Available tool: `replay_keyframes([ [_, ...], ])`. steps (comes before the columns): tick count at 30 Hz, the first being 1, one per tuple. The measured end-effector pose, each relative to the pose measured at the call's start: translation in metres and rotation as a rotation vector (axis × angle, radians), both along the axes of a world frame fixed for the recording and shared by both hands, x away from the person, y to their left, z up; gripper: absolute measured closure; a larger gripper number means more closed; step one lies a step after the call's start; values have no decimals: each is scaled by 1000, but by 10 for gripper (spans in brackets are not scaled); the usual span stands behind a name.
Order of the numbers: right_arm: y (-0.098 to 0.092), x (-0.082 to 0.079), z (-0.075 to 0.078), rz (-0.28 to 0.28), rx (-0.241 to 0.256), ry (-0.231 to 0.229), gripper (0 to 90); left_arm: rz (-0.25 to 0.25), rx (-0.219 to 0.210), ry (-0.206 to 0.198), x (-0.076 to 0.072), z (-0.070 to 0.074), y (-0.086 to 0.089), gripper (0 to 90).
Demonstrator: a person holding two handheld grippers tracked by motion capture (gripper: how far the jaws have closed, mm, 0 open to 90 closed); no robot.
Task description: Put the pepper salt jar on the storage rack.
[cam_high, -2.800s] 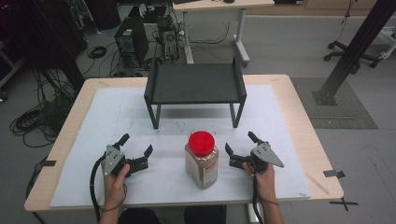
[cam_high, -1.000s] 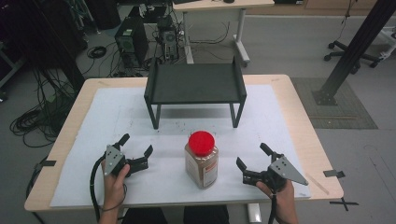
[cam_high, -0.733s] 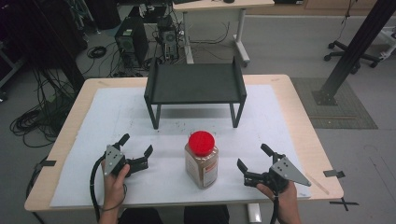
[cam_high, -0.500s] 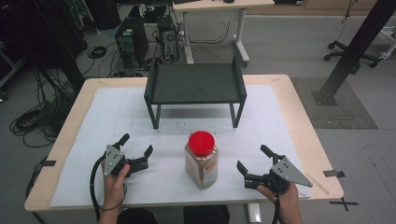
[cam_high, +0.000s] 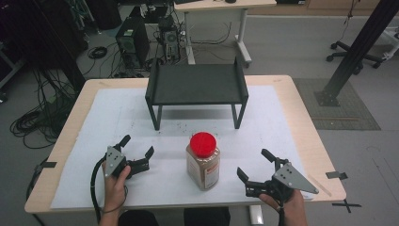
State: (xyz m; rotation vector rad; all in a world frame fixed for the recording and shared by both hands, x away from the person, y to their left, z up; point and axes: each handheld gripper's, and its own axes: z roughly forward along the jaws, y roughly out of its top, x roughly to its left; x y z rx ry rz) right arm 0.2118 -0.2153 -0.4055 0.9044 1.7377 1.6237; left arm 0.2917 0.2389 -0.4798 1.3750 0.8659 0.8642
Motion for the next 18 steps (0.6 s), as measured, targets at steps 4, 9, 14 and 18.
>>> replay_keyframes([
  [4, 1, -5, 2, 6, -5, -7, 0, 0, 1, -1, 0, 0, 0, 2],
  [9, 5, -11, 5, 21, -5, -5, 0, 0, 1, -1, 0, 0, 0, 2],
  [14, 14, -16, 11, 50, -8, 2, 2, 0, 1, -1, 0, 0, 0, 2],
  [18, 18, -18, 14, 60, -8, 5, 2, 1, 1, -2, 0, 0, 0, 2],
])
